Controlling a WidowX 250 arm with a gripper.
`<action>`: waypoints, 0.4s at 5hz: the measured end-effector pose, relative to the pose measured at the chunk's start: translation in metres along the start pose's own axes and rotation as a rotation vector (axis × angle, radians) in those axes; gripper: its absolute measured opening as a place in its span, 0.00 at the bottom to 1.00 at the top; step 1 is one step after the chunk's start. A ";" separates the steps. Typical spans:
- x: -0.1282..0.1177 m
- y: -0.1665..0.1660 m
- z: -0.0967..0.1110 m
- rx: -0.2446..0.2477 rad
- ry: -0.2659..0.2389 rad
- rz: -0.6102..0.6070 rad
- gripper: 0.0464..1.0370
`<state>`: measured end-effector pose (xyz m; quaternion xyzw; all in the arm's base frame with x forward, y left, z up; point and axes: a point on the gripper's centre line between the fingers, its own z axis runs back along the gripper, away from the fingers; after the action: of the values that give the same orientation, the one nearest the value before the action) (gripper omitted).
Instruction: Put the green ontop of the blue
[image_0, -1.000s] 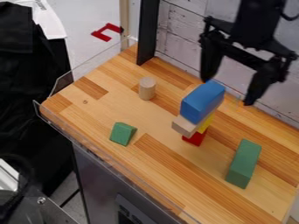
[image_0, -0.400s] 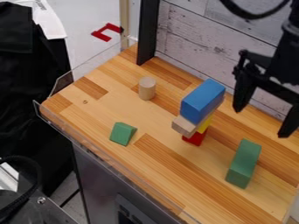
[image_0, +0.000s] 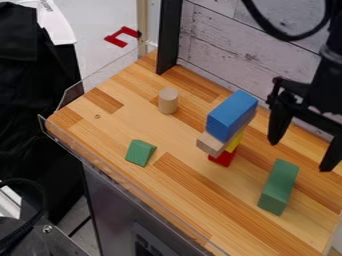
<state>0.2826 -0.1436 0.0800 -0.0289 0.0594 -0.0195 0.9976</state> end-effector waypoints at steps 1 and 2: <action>0.002 0.000 -0.007 -0.005 0.000 0.032 0.96; 0.002 0.000 -0.016 -0.011 0.032 0.053 0.96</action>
<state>0.2823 -0.1445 0.0636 -0.0324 0.0763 0.0069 0.9965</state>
